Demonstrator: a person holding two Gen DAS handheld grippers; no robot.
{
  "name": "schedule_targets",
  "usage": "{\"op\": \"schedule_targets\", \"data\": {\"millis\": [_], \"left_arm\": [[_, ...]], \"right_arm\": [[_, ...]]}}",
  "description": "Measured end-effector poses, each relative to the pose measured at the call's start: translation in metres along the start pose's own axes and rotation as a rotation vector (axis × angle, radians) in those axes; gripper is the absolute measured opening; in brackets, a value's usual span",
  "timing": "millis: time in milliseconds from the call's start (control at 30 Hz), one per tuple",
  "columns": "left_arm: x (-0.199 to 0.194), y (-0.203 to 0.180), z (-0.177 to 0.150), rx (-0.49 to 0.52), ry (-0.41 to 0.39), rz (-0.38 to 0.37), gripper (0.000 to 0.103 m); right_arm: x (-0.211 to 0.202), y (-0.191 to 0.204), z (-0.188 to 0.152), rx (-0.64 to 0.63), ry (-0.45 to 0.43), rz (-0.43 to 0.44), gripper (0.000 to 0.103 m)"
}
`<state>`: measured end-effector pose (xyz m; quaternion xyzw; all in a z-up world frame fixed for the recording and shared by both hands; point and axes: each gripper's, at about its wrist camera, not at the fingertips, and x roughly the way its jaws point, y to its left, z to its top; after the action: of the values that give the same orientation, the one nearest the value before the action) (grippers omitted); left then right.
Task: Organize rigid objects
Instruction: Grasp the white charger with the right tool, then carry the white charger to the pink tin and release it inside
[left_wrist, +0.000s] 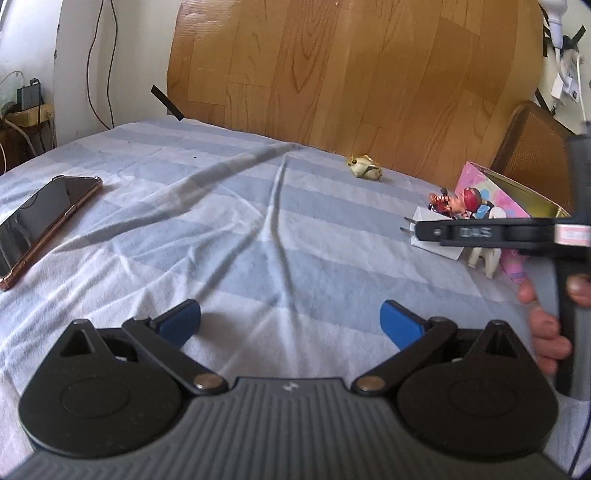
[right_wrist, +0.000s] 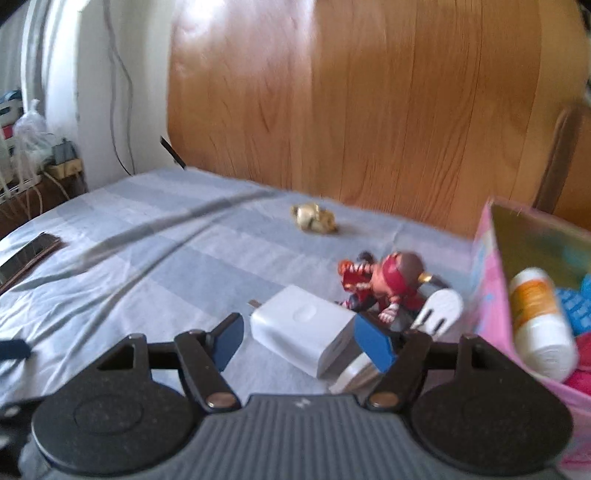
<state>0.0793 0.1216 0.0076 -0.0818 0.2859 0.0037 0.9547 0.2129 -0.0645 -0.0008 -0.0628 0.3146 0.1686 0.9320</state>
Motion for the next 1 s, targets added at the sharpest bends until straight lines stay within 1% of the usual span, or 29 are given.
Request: {"op": "schedule_targets", "data": {"millis": [33, 100, 133, 167, 300, 367, 433, 500, 533, 633, 667, 700, 733, 767, 867, 933, 967, 1000], "left_arm": [[0.000, -0.002, 0.000, 0.002, 0.001, 0.003, 0.103], [0.001, -0.004, 0.001, 0.005, 0.004, 0.006, 0.103], [0.001, -0.003, 0.000, 0.006, 0.004, 0.003, 0.103], [0.000, -0.004, -0.001, 0.009, 0.004, 0.000, 0.103], [-0.003, 0.003, -0.002, -0.015, -0.007, -0.026, 0.103], [-0.002, 0.003, -0.001, -0.016, -0.006, -0.027, 0.103], [0.001, 0.000, 0.000, 0.008, 0.003, -0.017, 0.103], [0.002, -0.004, 0.000, 0.038, 0.016, -0.004, 0.103], [0.003, -0.006, 0.001, 0.057, 0.024, -0.007, 0.103], [0.002, -0.017, 0.000, 0.121, 0.053, -0.052, 0.103], [-0.002, -0.019, -0.002, 0.117, 0.052, -0.094, 0.103], [-0.008, -0.022, -0.004, 0.091, 0.049, -0.170, 0.103], [-0.013, -0.026, -0.005, 0.067, 0.050, -0.237, 0.103], [-0.015, -0.030, -0.004, 0.056, 0.063, -0.284, 0.103], [-0.024, -0.048, -0.002, 0.072, 0.120, -0.425, 0.103], [-0.024, -0.055, 0.000, 0.051, 0.150, -0.483, 0.097], [-0.022, -0.057, 0.002, 0.032, 0.167, -0.503, 0.097], [-0.019, -0.060, 0.002, 0.021, 0.186, -0.511, 0.090]], "right_arm": [[0.006, 0.001, 0.001, -0.002, 0.010, -0.013, 0.073], [0.014, 0.008, 0.000, -0.022, 0.023, -0.046, 0.073], [0.016, 0.010, -0.002, -0.032, 0.024, -0.048, 0.075], [0.018, 0.010, -0.002, -0.042, 0.025, -0.047, 0.073], [0.013, 0.012, -0.004, -0.063, 0.031, -0.004, 0.072], [0.003, 0.020, -0.010, -0.081, 0.037, 0.036, 0.072], [-0.017, 0.025, -0.023, -0.119, 0.029, 0.092, 0.073], [-0.044, 0.030, -0.044, -0.171, 0.015, 0.135, 0.073], [-0.058, 0.031, -0.054, -0.192, 0.009, 0.152, 0.073], [-0.095, 0.026, -0.082, -0.217, 0.012, 0.191, 0.073], [-0.105, 0.024, -0.090, -0.220, 0.011, 0.191, 0.073], [-0.115, 0.022, -0.097, -0.218, -0.001, 0.181, 0.074], [-0.125, 0.019, -0.103, -0.210, -0.013, 0.161, 0.079], [-0.130, 0.017, -0.107, -0.200, -0.020, 0.154, 0.081], [-0.142, 0.013, -0.111, -0.177, -0.034, 0.162, 0.081], [-0.146, 0.014, -0.111, -0.186, -0.041, 0.161, 0.081], [-0.144, 0.016, -0.111, -0.187, -0.042, 0.161, 0.080], [-0.142, 0.018, -0.109, -0.185, -0.041, 0.164, 0.080]]}}
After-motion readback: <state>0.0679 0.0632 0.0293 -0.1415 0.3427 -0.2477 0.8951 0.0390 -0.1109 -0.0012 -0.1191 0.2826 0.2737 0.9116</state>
